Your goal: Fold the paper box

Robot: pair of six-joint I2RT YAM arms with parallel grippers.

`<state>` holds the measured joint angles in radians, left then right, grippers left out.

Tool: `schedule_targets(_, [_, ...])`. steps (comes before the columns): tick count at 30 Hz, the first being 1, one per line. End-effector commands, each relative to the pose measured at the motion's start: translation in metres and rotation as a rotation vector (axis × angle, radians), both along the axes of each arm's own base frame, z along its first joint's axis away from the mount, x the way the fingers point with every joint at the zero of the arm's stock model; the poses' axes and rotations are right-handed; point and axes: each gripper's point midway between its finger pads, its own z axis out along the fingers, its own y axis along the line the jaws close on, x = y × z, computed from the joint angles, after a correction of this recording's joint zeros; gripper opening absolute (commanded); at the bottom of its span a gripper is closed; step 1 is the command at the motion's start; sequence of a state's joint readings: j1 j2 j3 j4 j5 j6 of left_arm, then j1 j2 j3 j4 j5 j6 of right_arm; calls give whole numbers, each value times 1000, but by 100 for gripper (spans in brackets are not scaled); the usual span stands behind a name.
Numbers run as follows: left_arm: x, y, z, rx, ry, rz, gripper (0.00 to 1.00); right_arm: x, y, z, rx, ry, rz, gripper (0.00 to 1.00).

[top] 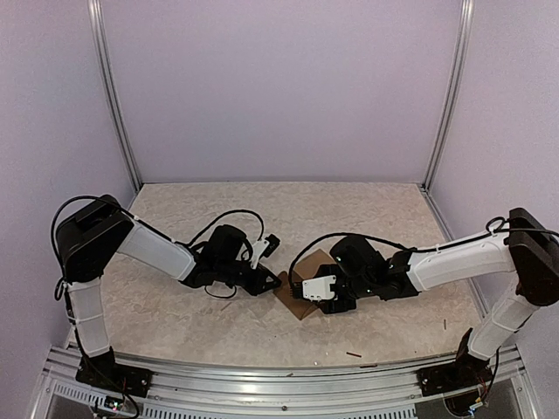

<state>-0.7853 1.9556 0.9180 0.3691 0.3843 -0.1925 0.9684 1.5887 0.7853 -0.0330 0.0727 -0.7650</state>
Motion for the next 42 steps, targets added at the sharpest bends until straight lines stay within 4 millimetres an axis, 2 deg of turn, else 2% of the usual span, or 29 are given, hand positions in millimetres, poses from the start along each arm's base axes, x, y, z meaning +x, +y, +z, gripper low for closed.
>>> schedule_targets(1, [-1, -6, 11, 7, -77, -20, 10, -21, -17, -35, -111, 109, 7, 66])
schedule_targets(8, [-2, -7, 9, 43, -132, -7, 8, -21, -18, -37, -115, 116, 5, 66])
schedule_targets(12, [-3, -8, 6, 43, -123, -4, 0, -21, -17, -37, -114, 117, 3, 66])
schedule_targets(17, [-2, -6, 7, 43, -132, 8, 0, -21, -17, -38, -119, 122, 2, 66])
schedule_targets(34, [-7, -7, 9, 115, -317, 27, 0, -19, -16, -38, -110, 130, -17, 66])
schedule_targets(42, [-8, -15, 14, 124, -347, 14, 0, -21, -17, -41, -124, 133, -4, 66])
